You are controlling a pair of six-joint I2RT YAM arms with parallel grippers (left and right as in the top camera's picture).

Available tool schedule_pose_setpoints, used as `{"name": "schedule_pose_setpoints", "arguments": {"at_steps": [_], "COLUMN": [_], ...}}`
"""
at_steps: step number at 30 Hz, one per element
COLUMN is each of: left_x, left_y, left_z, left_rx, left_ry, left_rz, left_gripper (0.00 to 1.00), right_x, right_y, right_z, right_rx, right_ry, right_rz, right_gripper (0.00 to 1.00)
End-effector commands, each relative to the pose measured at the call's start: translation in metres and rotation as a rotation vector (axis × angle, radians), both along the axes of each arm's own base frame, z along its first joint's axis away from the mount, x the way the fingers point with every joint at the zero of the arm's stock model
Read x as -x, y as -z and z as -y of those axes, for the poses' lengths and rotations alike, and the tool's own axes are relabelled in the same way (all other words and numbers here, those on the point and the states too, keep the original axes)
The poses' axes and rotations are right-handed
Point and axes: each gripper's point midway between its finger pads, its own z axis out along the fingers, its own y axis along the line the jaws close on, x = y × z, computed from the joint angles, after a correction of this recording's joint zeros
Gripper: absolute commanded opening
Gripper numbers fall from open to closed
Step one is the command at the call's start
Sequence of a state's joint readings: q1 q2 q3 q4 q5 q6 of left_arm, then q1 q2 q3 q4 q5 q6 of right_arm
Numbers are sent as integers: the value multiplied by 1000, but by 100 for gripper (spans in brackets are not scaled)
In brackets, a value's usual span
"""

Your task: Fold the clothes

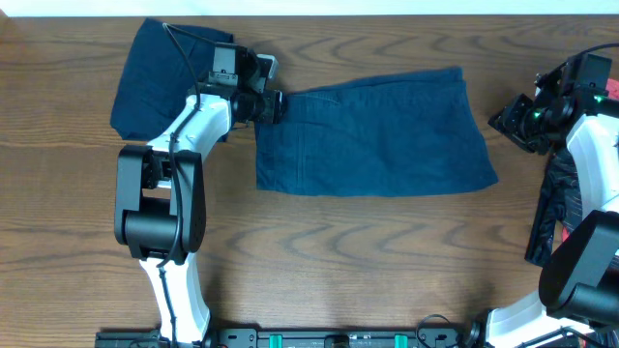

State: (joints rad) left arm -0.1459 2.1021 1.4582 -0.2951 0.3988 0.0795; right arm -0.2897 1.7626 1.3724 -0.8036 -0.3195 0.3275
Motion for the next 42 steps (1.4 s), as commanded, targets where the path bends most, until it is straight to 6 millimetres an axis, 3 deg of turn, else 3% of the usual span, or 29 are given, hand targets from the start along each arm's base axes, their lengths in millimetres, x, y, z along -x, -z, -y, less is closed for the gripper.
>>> {"name": "schedule_pose_setpoints", "arguments": {"at_steps": [1,6,11,15,18,25,30,36,42], "left_x": [1,-3,0,1,-2,-8,0,13,33], "left_y": [13,14,34,36,24,-27,-63,-71,-77], "left_z": [-8,-9,-9,-1,3,3,2,0,-3], "left_rx": [-38,-44,-43,-6,17,29,32,28,20], "left_ry": [-18,-23,-22,0,5,5,8,8,7], "left_rz": [-17,-7,-42,-47,-23,70,105,73,10], "left_gripper": [56,56,54,40,30,29,29,29,19], "right_x": [1,3,4,4,4,2,-7,-30,-62], "right_y": [3,4,4,4,4,3,0,-11,-24], "right_z": [-1,-1,-2,-2,-1,-1,5,16,0], "right_rx": [7,4,4,4,4,7,38,123,196], "right_ry": [-13,-13,-14,-14,-13,-14,-7,-57,-220], "right_rz": [-8,-16,-21,-22,-19,-14,27,143,301], "right_gripper": [41,40,40,40,40,40,41,39,44]}}
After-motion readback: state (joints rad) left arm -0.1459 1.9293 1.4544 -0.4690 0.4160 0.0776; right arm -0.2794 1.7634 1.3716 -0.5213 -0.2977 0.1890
